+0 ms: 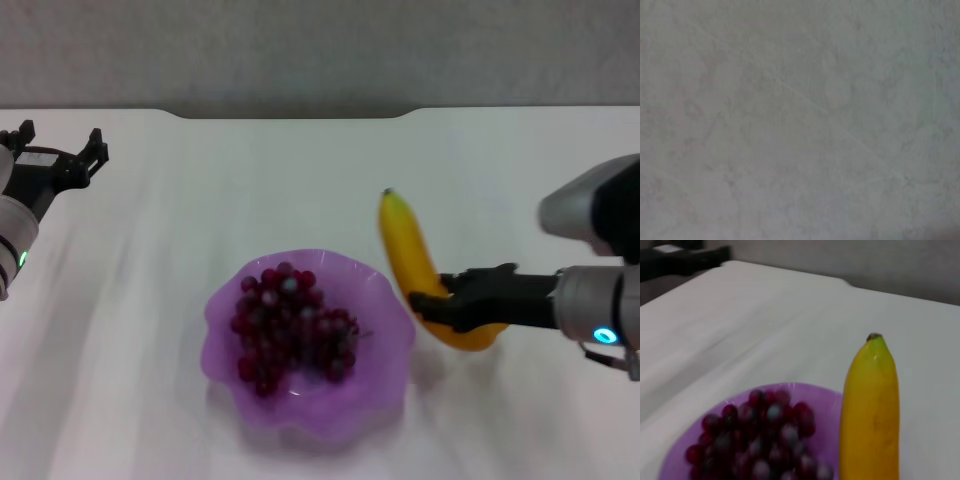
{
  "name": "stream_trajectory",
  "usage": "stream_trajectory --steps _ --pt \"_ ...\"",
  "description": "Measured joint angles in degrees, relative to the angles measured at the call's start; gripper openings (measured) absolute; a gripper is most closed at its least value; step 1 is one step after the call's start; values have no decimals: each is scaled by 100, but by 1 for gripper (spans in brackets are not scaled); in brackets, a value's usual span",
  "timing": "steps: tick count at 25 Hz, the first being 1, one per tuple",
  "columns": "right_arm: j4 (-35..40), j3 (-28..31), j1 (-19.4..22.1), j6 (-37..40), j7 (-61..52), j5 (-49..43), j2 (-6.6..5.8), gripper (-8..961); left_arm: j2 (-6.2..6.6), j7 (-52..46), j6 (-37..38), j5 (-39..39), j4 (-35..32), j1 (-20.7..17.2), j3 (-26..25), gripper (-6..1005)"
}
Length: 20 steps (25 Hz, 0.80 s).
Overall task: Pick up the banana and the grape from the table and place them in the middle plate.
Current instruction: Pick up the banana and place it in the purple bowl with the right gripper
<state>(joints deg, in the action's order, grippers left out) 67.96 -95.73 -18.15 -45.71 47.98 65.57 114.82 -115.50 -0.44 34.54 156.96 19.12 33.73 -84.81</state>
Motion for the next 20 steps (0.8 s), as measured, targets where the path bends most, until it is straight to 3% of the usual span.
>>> stream_trajectory --steps 10,16,20 --pt "20 408 -5 -29 26 -348 1 476 2 0 0 -1 -1 4 0 891" --pt "21 -252 -366 13 35 -259 38 490 -19 4 1 1 2 50 0 891" --pt "74 -725 -538 25 177 313 28 509 -22 9 1 0 4 53 0 890"
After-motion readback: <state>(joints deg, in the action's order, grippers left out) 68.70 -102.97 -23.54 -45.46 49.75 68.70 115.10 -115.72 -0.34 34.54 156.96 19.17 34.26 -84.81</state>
